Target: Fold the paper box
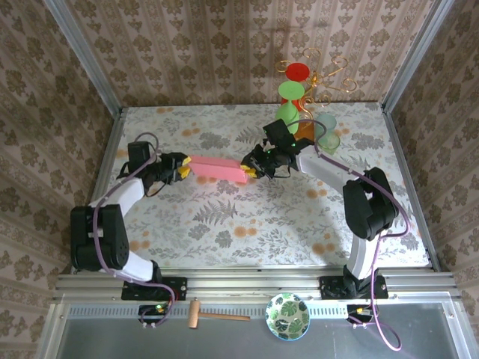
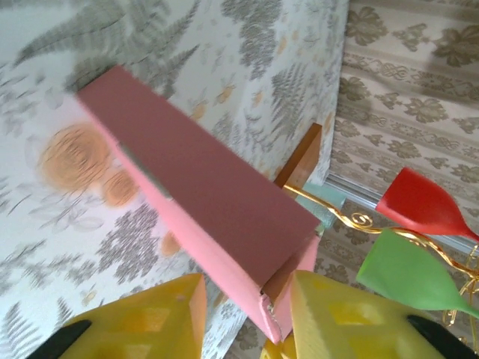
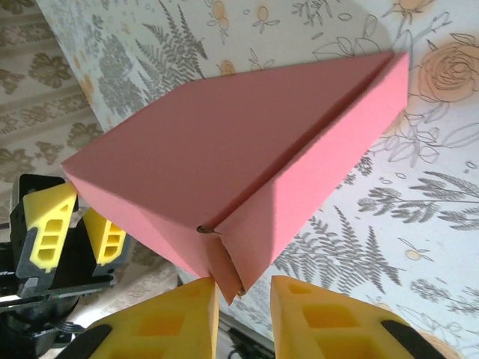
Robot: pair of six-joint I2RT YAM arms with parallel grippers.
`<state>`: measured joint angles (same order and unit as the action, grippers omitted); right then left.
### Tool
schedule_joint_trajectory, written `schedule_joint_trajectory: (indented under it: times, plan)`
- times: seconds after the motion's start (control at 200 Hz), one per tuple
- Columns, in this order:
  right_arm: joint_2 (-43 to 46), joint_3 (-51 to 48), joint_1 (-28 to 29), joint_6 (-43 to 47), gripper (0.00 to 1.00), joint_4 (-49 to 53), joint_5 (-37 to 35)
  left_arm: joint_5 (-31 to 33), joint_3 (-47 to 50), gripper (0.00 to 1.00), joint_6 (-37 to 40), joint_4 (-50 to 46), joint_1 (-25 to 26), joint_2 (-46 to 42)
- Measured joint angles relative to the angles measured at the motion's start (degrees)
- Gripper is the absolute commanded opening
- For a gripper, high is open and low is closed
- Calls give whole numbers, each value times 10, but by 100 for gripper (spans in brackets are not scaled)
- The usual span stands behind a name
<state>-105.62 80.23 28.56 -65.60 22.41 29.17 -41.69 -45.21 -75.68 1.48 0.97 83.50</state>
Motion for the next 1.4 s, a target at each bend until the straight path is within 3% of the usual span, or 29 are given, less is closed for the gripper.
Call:
schedule_joint_trajectory:
  times: [0.135,0.305,0.385,0.435,0.445,0.455,0.475,0.495,0.505,0.53,0.69,0.855,0.905,0.985,1.08,1.2,1.4]
  plan:
    - [25,-29,14,44,31,36,-24,16,38,41,13,-59,0,-67]
    - [83,-76,27,107,35,84,-52,66,39,44,83,-178,5,-157]
    - [116,-92,27,135,38,106,-75,89,40,51,114,-226,5,-192]
    - [137,-96,28,154,40,122,-99,108,38,69,129,-254,5,-212]
    - [142,-96,28,158,41,124,-103,110,37,77,136,-259,4,-216]
    - [147,-96,28,162,44,127,-111,116,35,93,145,-267,5,-220]
    - [156,-96,28,169,54,132,-122,125,31,100,149,-279,5,-227]
    - [168,-96,28,179,67,138,-139,141,20,100,166,-301,5,-238]
    - [174,-96,28,183,87,141,-146,149,14,100,173,-310,5,-243]
    - [190,-96,28,191,99,146,-168,165,-1,100,189,-328,6,-253]
    - [341,-109,28,242,100,158,-340,323,-126,100,309,-348,12,-362]
    - [459,-143,25,297,100,155,-526,512,-146,100,404,-339,0,-394]
    - [469,-166,20,317,100,151,-587,559,-112,100,443,-317,-5,-383]
    - [476,-243,-12,394,100,100,-628,569,-5,100,539,-242,-22,-380]
    - [476,-370,-56,485,100,1,-619,541,160,100,615,-136,-48,-386]
    - [457,-490,-124,562,100,-103,-572,490,339,100,641,55,-73,-365]
    - [346,-532,-196,610,100,-309,-465,413,353,100,670,286,-57,-167]
